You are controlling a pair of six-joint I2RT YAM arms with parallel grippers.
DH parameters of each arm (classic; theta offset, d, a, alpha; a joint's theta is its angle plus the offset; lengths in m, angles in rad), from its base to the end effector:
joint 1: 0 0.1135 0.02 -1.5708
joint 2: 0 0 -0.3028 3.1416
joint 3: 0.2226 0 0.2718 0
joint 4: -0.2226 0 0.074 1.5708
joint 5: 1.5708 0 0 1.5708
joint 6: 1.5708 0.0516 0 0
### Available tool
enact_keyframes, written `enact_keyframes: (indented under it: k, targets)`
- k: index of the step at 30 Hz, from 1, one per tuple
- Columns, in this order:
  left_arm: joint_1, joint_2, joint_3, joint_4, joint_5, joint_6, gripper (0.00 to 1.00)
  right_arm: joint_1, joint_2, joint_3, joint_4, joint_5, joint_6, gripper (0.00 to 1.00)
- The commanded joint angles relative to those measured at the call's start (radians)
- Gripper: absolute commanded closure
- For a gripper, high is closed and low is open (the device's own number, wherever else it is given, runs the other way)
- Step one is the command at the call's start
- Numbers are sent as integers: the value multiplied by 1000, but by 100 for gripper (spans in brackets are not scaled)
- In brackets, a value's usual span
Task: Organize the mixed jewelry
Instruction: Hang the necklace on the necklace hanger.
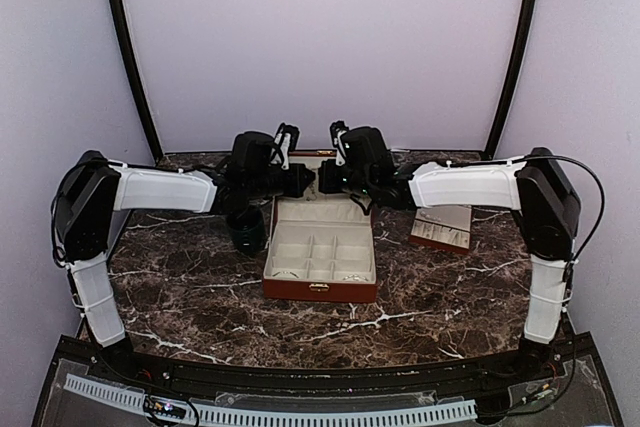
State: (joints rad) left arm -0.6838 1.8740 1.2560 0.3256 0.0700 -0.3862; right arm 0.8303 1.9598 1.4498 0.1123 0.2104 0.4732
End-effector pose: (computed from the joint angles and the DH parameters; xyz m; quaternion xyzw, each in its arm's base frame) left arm 0.3709 -0.3069 0.2616 0.1396 0.7901 -0.3281 0.4986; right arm 0.3522 0.3694 0.2684 -0.0899 0.8254 0.2643 0.4907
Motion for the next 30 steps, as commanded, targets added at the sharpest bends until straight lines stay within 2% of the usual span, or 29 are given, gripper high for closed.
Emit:
enact_keyframes:
  k: [1,21,30]
  targets:
    - [-4,1,17,-18,-4,-12,100,-6,14,9,-20,15,18,100]
    - [-28,-64,-6,-14,-58,-1,100,-2,-81,-31,-15,-6,-6,100]
    - [-42,-123,-62,45,-168,-2,100,11,-90,-17,-12,-3,-5,100]
